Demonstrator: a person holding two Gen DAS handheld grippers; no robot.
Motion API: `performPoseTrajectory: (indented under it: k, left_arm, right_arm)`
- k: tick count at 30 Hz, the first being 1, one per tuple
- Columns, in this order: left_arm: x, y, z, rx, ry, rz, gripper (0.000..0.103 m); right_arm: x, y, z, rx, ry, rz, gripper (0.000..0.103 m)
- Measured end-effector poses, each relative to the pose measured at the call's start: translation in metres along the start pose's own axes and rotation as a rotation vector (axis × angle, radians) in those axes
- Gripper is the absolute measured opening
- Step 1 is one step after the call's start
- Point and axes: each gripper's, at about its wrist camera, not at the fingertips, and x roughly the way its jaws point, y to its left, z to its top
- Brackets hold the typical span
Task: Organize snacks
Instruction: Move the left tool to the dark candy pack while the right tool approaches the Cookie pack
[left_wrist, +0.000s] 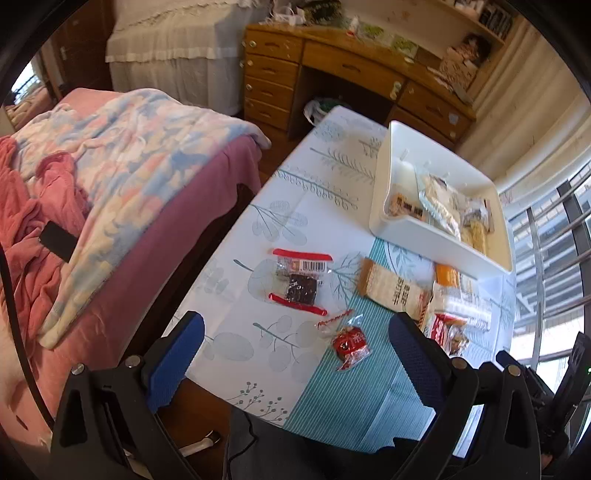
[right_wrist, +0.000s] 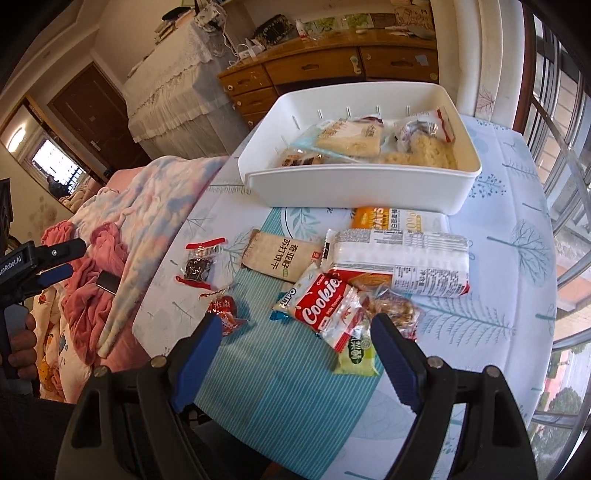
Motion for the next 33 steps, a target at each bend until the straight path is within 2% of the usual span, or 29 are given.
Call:
performPoseTrajectory:
  k: [8, 12, 20, 26, 33]
  left_arm:
    - [0.047, 0.002, 0.024, 0.107, 0.184, -0.039, 0.100]
    - [0.073, 0.000, 0.033, 0.164, 0.290, -0.058, 0.100]
    - [0.136, 0.002, 0.036, 0.203, 0.528, -0.067, 0.100]
    - [0.174, -0.005, 0.043, 0.269, 0.623, -0.046, 0.100]
    - [0.217, -0.015, 0.044, 0.328, 0.712, -0.019, 0.100]
  right_arm:
    - [0.020, 0.018, 0.002, 0.110, 0.037, -0.065, 0.083]
    - [0.027, 0.015, 0.000, 0.207, 0.043, -0.108, 0.083]
    - [0.051, 0.005, -0.013, 0.429, 0.078, -0.172, 0.083]
    - [0.068, -0.002, -0.022, 0.591, 0.075, -0.186, 0.083]
    - [0.087, -0.007, -0.022, 0.698, 0.070, -0.224, 0.083]
